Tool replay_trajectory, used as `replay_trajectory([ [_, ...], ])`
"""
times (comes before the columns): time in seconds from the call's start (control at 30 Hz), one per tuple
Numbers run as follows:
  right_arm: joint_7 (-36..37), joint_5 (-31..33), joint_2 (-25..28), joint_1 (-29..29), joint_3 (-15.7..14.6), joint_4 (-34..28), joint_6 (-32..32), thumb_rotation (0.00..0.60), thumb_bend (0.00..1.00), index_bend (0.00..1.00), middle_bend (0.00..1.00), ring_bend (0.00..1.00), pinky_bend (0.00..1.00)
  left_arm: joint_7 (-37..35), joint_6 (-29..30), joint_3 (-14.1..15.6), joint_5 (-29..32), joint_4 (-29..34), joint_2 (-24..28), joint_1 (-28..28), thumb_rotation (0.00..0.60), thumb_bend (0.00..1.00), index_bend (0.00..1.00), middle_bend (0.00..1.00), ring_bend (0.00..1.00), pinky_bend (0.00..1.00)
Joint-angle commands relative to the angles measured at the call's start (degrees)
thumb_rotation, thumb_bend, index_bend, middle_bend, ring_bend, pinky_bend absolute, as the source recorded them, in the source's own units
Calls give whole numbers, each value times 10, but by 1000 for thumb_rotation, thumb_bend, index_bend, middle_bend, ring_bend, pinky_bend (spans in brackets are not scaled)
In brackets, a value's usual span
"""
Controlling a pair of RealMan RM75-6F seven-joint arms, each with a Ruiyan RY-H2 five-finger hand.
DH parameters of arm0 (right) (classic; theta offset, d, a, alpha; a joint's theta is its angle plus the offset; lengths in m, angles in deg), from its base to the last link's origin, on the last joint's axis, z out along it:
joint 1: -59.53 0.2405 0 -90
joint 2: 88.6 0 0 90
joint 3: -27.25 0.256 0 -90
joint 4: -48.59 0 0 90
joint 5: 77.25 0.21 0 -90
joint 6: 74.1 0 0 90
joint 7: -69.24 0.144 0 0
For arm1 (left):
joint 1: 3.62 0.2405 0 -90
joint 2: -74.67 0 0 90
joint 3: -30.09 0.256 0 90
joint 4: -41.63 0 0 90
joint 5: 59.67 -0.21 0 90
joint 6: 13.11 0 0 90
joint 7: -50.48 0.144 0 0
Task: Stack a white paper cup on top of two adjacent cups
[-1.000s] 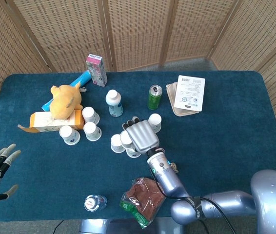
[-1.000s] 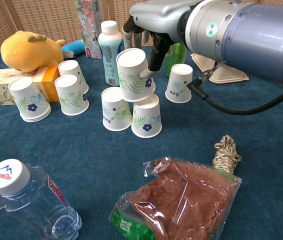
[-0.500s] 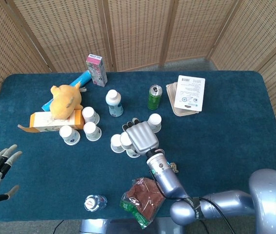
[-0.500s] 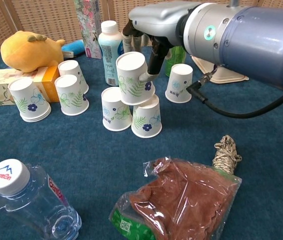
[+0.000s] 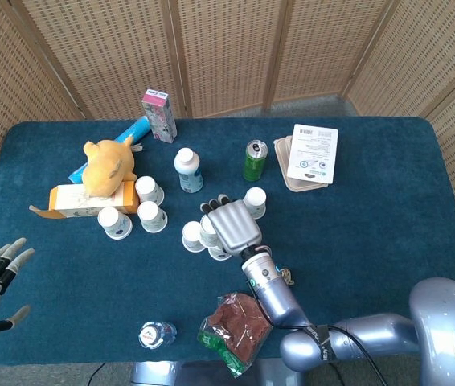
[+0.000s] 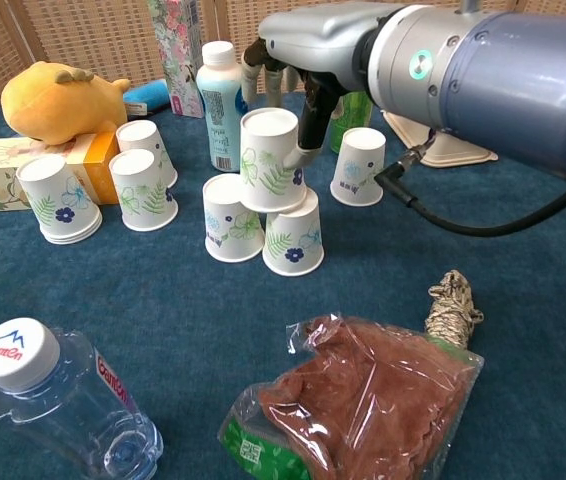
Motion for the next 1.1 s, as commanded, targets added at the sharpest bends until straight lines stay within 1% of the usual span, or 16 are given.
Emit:
replay_trajectory([
  [0.03,1,-2,2,0,-2,-2,0,600,205,256,364,252,536,0,0,0,0,0,0,0,600,310,63,0,0,0],
  [0.2,6,-12,12,-3,-1,-15,5,600,186,238,354,253,537,0,0,0,1,0,0,0,600,310,63,0,0,0],
  [0.4,30,-40,48,-20,6,-54,18,600,173,221,334,246,536,-2,0,-1,3,0,0,0,600,309,63,0,0,0],
  [0.57,77,-92,89,-51,-1,-79,27,600,159,217,331,245,536,-4,3,-1,0,-1,1,1,600,310,63,0,0,0],
  [0.7,129,-154,125,-85,-18,-88,32,600,153,213,327,245,530,-3,4,0,-1,0,1,2,600,309,62,0,0,0],
  [0.8,173,-204,152,-114,-34,-84,35,600,150,210,319,245,502,-1,6,0,-3,1,0,3,600,309,63,0,0,0],
  [0.93,232,-268,180,-153,-58,-56,44,600,144,206,313,245,461,6,6,3,-7,2,-1,5,600,310,62,0,0,0],
  [1.1,316,-310,201,-190,-69,-5,47,600,143,208,312,245,457,14,8,5,-11,4,-4,8,600,310,62,0,0,0],
])
